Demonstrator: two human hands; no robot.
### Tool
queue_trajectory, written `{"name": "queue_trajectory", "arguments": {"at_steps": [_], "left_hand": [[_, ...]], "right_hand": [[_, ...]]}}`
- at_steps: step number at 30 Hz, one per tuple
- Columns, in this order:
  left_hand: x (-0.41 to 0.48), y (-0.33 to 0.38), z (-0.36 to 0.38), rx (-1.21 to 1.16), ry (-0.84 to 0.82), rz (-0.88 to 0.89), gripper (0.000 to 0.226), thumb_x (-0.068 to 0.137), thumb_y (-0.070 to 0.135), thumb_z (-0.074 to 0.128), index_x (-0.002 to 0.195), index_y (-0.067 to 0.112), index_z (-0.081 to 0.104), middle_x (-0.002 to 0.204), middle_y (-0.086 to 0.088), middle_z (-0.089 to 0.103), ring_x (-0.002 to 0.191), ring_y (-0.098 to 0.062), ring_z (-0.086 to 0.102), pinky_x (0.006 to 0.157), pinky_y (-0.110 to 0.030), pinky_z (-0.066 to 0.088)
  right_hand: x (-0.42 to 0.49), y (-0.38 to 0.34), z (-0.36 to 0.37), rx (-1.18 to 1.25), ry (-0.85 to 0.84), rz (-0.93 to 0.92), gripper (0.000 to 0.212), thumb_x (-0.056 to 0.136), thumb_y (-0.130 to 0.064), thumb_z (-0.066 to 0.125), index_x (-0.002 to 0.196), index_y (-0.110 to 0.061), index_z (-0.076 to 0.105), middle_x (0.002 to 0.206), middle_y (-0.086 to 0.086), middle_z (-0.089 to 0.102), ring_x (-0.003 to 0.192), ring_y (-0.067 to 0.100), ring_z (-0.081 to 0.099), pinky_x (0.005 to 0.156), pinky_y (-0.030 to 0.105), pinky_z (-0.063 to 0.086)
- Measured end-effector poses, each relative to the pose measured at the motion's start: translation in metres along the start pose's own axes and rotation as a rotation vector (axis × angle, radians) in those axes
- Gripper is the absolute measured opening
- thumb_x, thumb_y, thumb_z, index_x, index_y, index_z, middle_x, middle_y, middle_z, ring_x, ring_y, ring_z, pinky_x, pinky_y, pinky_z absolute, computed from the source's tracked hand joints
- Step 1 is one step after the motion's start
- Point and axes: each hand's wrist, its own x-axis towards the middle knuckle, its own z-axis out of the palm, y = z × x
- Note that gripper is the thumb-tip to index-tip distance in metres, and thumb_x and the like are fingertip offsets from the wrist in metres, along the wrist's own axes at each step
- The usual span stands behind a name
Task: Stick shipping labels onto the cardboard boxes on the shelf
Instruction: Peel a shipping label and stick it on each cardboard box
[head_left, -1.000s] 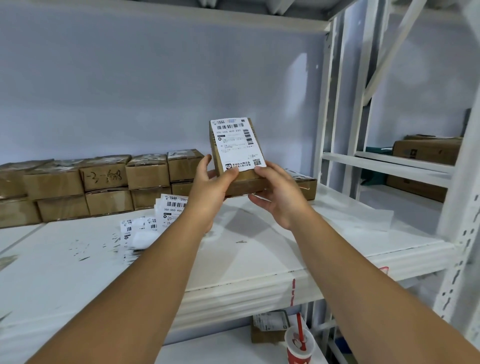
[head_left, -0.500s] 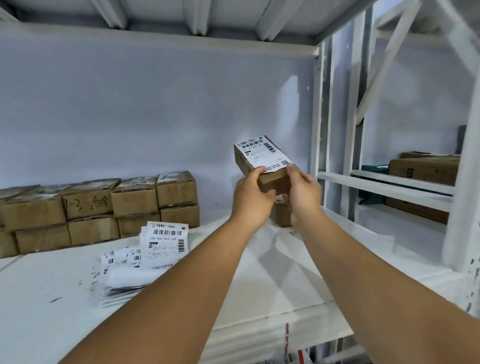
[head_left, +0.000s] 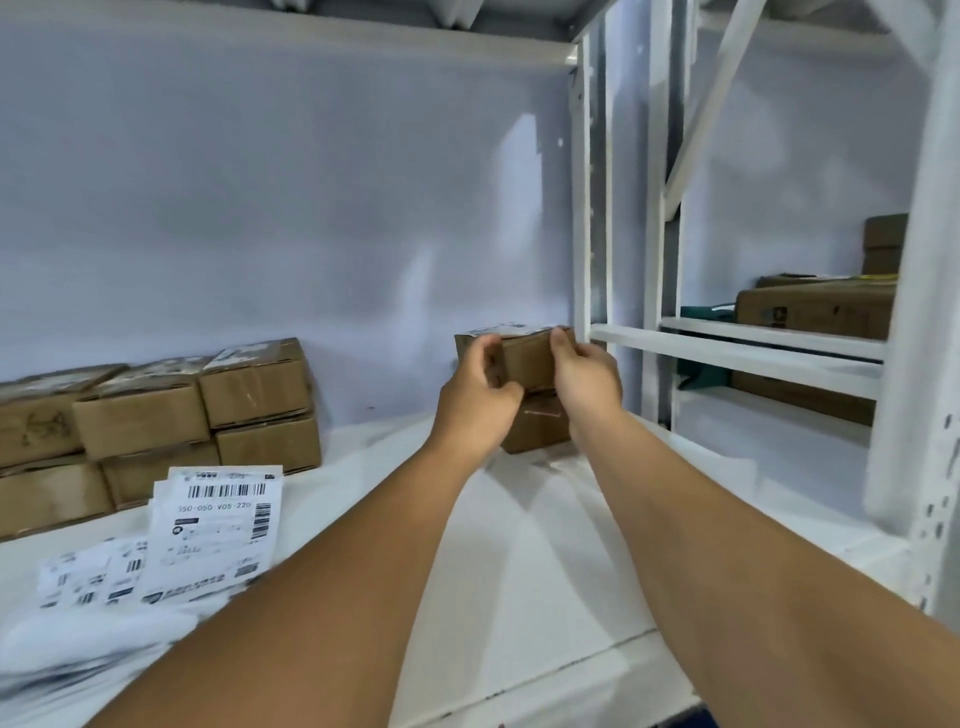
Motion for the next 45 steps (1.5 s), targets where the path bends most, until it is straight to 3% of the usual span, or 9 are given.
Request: {"name": "queue_trajectory", "arguments": {"at_steps": [5,10,15,21,25,30,33,39,45], "left_hand": [[-0.007,-0.006,0.003,0.112,-0.015,0.025,0.058,0.086,0.006,0.050,0.137,0.028,0.033,0.126,-0.002,0.056,0.107,-0.020,0.058,0.081,-0.024,0.043],[-0.011,-0.007,0.000,0.119,0.009,-0.019,0.065,0.090,0.010,0.052,0.145,0.024,0.020,0.123,0.003,0.050,0.103,-0.017,0.053,0.078,-0.024,0.040],[-0.014,-0.003,-0.009,-0.017,0.039,-0.126,0.060,0.092,0.016,0.052,0.143,0.024,0.022,0.101,0.008,0.041,0.092,-0.014,0.044,0.076,-0.025,0.035],[-0.024,-0.002,-0.011,-0.129,-0.101,-0.197,0.070,0.087,0.011,0.055,0.146,0.028,0.021,0.135,0.013,0.045,0.116,-0.011,0.048,0.096,-0.029,0.039],[-0.030,0.002,-0.009,-0.096,-0.205,-0.183,0.077,0.088,0.012,0.055,0.149,0.026,0.012,0.135,0.010,0.044,0.108,-0.005,0.042,0.089,-0.021,0.034],[-0.029,0.002,-0.009,-0.020,-0.183,-0.153,0.078,0.088,0.016,0.056,0.150,0.024,0.010,0.146,0.002,0.037,0.125,-0.013,0.042,0.091,-0.022,0.035],[-0.027,0.003,-0.009,-0.004,-0.137,-0.135,0.073,0.088,0.015,0.054,0.149,0.023,0.015,0.140,0.002,0.044,0.120,-0.017,0.048,0.094,-0.026,0.041],[-0.024,0.004,-0.009,0.060,-0.067,-0.127,0.055,0.090,0.014,0.050,0.140,0.021,0.027,0.107,0.005,0.047,0.093,-0.017,0.050,0.075,-0.025,0.039],[-0.022,0.004,-0.009,0.069,-0.027,-0.155,0.051,0.089,0.016,0.049,0.137,0.021,0.030,0.113,0.000,0.053,0.097,-0.021,0.052,0.078,-0.028,0.042]], "right_hand": [[0.000,0.002,0.002,-0.079,-0.031,0.016,0.039,0.088,-0.054,0.042,0.099,-0.022,0.060,0.106,0.007,0.068,0.106,0.031,0.060,0.099,0.046,0.043],[-0.003,0.002,-0.003,-0.085,0.061,-0.007,0.046,0.095,-0.046,0.043,0.135,-0.024,0.042,0.128,0.007,0.055,0.128,0.029,0.037,0.105,0.041,0.036],[-0.016,0.002,-0.005,-0.159,0.013,-0.057,0.046,0.095,-0.040,0.047,0.137,-0.025,0.036,0.132,0.013,0.048,0.129,0.031,0.034,0.104,0.041,0.035],[-0.025,0.004,-0.004,-0.228,-0.016,-0.070,0.056,0.088,-0.022,0.049,0.140,-0.023,0.030,0.128,0.014,0.051,0.122,0.034,0.041,0.102,0.040,0.036],[-0.027,0.005,-0.003,-0.262,-0.034,-0.080,0.063,0.083,-0.018,0.051,0.141,-0.026,0.028,0.133,0.012,0.048,0.125,0.034,0.038,0.094,0.037,0.036],[-0.026,-0.002,-0.004,-0.453,0.057,-0.320,0.059,0.092,-0.030,0.049,0.146,-0.030,0.028,0.156,-0.003,0.023,0.143,0.025,0.012,0.115,0.041,0.016],[-0.015,-0.005,0.002,-0.532,0.043,-0.472,0.048,0.097,-0.035,0.043,0.144,-0.026,0.036,0.150,-0.004,0.038,0.145,0.016,0.009,0.115,0.041,0.007],[-0.004,-0.001,0.019,-0.650,-0.095,-0.579,0.046,0.091,-0.050,0.050,0.129,-0.025,0.056,0.133,-0.002,0.053,0.135,0.015,0.027,0.110,0.038,0.018],[0.002,0.005,0.016,-0.548,-0.065,-0.711,0.033,0.085,-0.037,0.065,0.111,-0.017,0.067,0.113,0.003,0.066,0.118,0.025,0.046,0.101,0.030,0.031]]}}
